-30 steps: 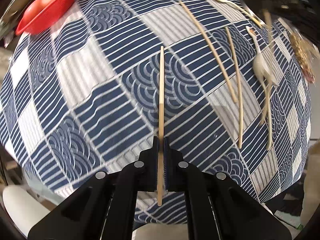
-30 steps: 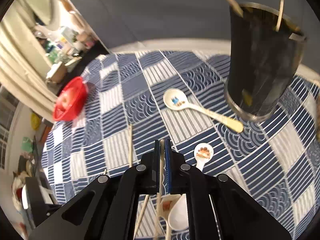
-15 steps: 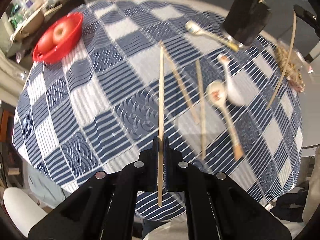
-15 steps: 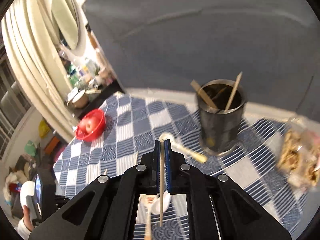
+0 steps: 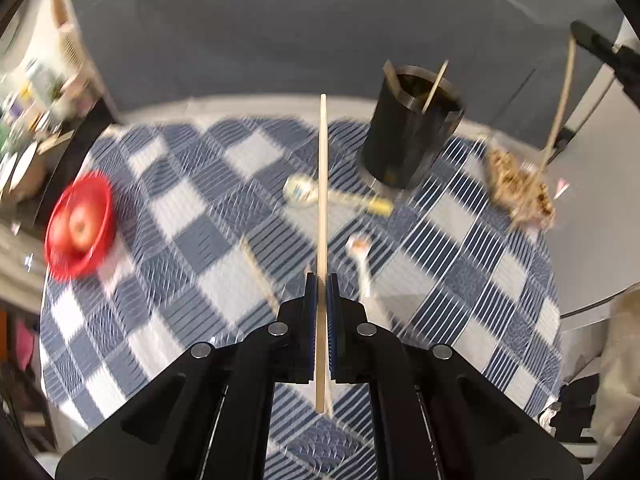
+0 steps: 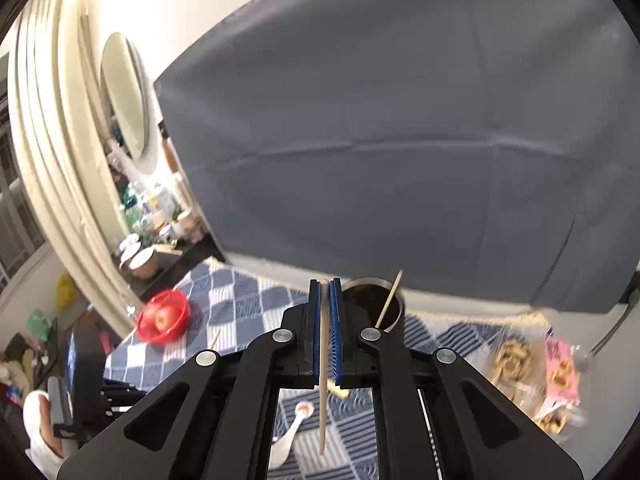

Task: Organize utensils
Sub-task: 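Lift both held chopsticks and carry them over the black cup, then lower both chopsticks into the black cup and open both tools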

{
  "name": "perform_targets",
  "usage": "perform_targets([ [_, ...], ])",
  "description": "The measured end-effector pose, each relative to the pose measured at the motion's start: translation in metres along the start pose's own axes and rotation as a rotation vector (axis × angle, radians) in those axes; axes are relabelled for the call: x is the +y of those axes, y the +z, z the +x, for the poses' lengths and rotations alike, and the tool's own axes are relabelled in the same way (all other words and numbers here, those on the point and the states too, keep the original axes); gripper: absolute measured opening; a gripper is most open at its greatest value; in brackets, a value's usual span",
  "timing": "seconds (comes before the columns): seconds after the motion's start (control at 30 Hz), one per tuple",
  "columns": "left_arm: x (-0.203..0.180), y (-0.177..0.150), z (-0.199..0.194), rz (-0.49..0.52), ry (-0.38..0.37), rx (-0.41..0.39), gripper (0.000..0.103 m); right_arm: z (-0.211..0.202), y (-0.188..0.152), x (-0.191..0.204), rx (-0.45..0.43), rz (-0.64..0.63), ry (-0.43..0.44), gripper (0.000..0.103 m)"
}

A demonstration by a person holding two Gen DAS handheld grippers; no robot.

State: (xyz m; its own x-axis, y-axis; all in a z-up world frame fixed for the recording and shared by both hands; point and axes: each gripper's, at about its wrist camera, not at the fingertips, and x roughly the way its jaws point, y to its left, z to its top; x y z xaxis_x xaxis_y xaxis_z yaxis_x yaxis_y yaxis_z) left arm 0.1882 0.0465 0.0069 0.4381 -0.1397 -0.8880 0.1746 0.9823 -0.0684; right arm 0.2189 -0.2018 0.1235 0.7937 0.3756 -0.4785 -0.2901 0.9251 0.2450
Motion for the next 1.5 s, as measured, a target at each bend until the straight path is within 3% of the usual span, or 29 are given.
perform_targets([
  [0.33, -0.021, 0.112, -0.005, 0.087, -0.111, -0.125, 0.005, 0.024, 0.058, -0.015, -0.057, -0.004, -0.033, 0.005],
  [0.67, -0.035, 0.178, 0.007, 0.137, -0.380, -0.292, 0.005, 0.051, 0.077, -0.033, -0.091, 0.014, -0.064, 0.005],
  [0.83, -0.039, 0.188, 0.031, 0.166, -0.475, -0.374, 0.005, 0.066, 0.077, -0.040, -0.107, 0.032, -0.074, 0.005],
  [1.17, -0.037, 0.193, 0.085, 0.169, -0.660, -0.443, 0.005, 0.097, 0.056, -0.064, -0.110, 0.106, -0.089, 0.005],
  [1.5, -0.038, 0.178, 0.118, 0.196, -0.682, -0.422, 0.005, 0.122, 0.028, -0.064, -0.035, 0.122, -0.104, 0.005],
])
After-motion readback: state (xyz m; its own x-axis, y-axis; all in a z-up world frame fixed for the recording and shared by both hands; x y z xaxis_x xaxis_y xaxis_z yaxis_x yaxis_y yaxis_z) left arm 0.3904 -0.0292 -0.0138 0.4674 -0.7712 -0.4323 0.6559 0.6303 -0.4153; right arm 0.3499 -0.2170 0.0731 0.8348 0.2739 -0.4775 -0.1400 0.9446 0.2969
